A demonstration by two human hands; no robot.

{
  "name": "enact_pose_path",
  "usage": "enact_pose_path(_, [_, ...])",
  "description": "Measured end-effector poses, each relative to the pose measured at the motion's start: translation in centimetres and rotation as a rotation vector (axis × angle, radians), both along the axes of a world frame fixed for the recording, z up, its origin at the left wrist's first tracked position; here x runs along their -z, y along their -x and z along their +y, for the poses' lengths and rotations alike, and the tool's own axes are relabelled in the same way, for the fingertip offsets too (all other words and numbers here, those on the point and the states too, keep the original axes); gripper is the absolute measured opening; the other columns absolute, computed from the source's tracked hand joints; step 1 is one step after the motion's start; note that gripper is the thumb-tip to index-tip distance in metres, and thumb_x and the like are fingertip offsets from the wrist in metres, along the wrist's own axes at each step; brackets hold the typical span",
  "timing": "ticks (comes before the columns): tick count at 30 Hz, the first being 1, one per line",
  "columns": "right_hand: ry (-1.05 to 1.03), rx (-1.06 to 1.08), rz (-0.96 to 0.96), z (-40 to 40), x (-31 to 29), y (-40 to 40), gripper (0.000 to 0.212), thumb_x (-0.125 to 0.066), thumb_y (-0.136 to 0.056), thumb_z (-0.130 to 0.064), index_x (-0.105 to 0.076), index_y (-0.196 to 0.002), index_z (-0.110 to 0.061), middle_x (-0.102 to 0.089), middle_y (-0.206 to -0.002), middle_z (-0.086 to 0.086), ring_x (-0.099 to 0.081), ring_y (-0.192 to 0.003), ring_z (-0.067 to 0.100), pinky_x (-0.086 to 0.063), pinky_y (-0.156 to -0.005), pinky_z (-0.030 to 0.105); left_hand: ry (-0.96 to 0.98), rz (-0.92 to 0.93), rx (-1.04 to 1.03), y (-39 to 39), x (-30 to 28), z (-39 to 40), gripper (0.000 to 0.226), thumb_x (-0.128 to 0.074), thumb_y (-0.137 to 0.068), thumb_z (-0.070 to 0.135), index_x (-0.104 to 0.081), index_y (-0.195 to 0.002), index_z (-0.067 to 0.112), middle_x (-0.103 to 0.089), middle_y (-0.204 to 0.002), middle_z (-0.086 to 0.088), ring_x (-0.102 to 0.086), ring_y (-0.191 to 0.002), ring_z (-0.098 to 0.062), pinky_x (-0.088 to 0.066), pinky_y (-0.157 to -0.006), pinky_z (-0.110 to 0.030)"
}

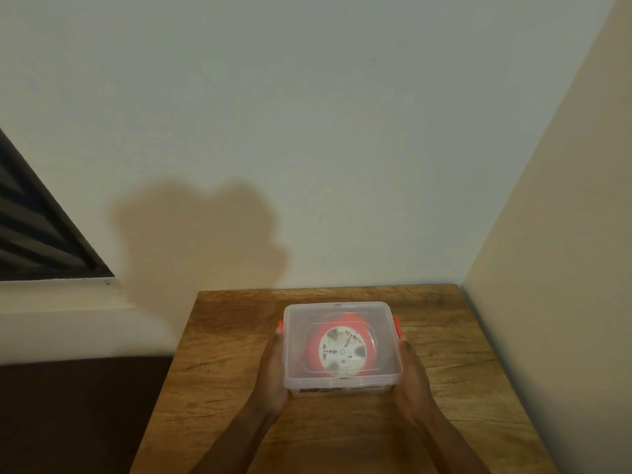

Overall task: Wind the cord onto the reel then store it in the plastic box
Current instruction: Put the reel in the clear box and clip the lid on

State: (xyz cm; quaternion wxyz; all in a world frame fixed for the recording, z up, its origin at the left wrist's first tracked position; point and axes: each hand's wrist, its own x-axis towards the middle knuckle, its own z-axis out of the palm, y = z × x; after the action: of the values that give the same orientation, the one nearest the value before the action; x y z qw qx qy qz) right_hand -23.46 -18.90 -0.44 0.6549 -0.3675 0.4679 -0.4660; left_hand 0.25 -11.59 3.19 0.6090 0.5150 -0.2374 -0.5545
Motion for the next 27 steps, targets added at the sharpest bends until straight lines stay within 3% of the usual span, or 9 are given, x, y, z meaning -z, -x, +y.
enact_pose_path(3, [-0.148,0.003,-0.148,-1.1,-0.6,1.7,0.051,-0.040,-0.101,-0.049,-0.055,-0.133,-0.013,-0.062,-0.124,0.021,-0.059,-0.114,0.042,-0.043,-0.097,0.065,-0.103,0.072,0.001,0.7,-0.7,-1.7,0.055,-0.035,-0.106,0.055,-0.066,-0.137,0.022,-0.073,-0.129,-0.017,-0.071,-0.118,-0.039,-0.059,-0.096,-0.060])
enact_pose_path(5, [-0.158,0.075,-0.088,-2.5,-0.7,3.2,0.042,-0.040,-0.104,-0.038,-0.049,-0.137,-0.013,-0.061,-0.123,0.011,-0.062,-0.108,0.027,-0.054,-0.091,0.044,-0.171,0.098,0.005,1.7,-1.2,-3.5,0.054,-0.030,-0.110,0.051,-0.073,-0.128,0.024,-0.077,-0.122,-0.016,-0.075,-0.111,-0.038,-0.064,-0.085,-0.054])
enact_pose_path(7, [-0.175,0.159,-0.176,-4.4,-1.0,5.1,0.034,-0.037,-0.106,-0.021,-0.048,-0.137,-0.014,-0.061,-0.119,0.005,-0.066,-0.094,0.010,-0.058,-0.070,0.022,-0.191,0.135,0.024,2.9,-1.9,-5.6,0.050,-0.033,-0.112,0.042,-0.079,-0.119,0.022,-0.079,-0.115,-0.015,-0.078,-0.101,-0.035,-0.065,-0.071,-0.048])
enact_pose_path(9, [-0.154,0.148,-0.266,-6.5,-1.8,7.1,0.036,-0.037,-0.105,-0.027,-0.055,-0.133,-0.012,-0.067,-0.115,0.012,-0.069,-0.096,0.017,-0.058,-0.069,0.029,-0.165,0.122,0.079,4.3,-2.9,-8.0,0.045,-0.038,-0.112,0.031,-0.081,-0.113,0.016,-0.081,-0.108,-0.014,-0.080,-0.093,-0.031,-0.065,-0.065,-0.042])
enact_pose_path(13, [-0.109,0.079,-0.314,-10.1,-4.3,10.7,0.050,-0.046,-0.098,-0.046,-0.057,-0.134,-0.012,-0.059,-0.131,0.018,-0.058,-0.118,0.035,-0.050,-0.094,0.050,-0.110,0.013,0.202,7.3,-4.5,-12.8,0.046,-0.040,-0.110,0.014,-0.085,-0.100,0.020,-0.079,-0.082,-0.002,-0.077,-0.073,-0.020,-0.061,-0.059,-0.031])
enact_pose_path(16, [-0.059,0.125,-0.269,-13.0,-5.3,12.5,0.044,-0.051,-0.097,-0.041,-0.063,-0.128,-0.013,-0.062,-0.126,0.020,-0.062,-0.112,0.036,-0.055,-0.081,0.045,-0.088,-0.039,0.237,9.3,-5.1,-16.1,0.044,-0.039,-0.107,0.007,-0.082,-0.105,0.016,-0.080,-0.086,-0.006,-0.077,-0.075,-0.024,-0.060,-0.059,-0.031])
enact_pose_path(19, [-0.059,0.161,-0.229,-15.0,-5.6,14.1,0.038,-0.049,-0.098,-0.034,-0.067,-0.123,-0.010,-0.067,-0.116,0.020,-0.067,-0.102,0.037,-0.057,-0.073,0.044,-0.102,-0.051,0.215,11.1,-5.0,-18.6,0.052,-0.039,-0.100,-0.003,-0.086,-0.091,0.017,-0.081,-0.089,-0.008,-0.079,-0.074,-0.022,-0.060,-0.056,-0.031])
enact_pose_path(22, [-0.034,0.101,-0.156,-16.2,-5.8,14.9,0.037,-0.047,-0.099,-0.038,-0.073,-0.113,-0.016,-0.069,-0.114,0.019,-0.065,-0.104,0.039,-0.056,-0.077,0.045,-0.133,-0.031,0.184,12.7,-4.2,-19.9,0.051,-0.041,-0.100,-0.001,-0.086,-0.085,0.017,-0.081,-0.083,-0.008,-0.079,-0.070,-0.023,-0.060,-0.054,-0.032])
enact_pose_path(27, [-0.108,0.083,-0.011,-17.5,-3.4,16.2,0.044,-0.039,-0.102,-0.038,-0.066,-0.118,-0.006,-0.070,-0.109,0.020,-0.068,-0.097,0.036,-0.056,-0.076,0.046,-0.146,-0.039,0.218,14.7,-2.5,-20.0,0.035,-0.049,-0.103,0.010,-0.083,-0.099,0.015,-0.080,-0.095,-0.012,-0.079,-0.086,-0.031,-0.062,-0.069,-0.040])
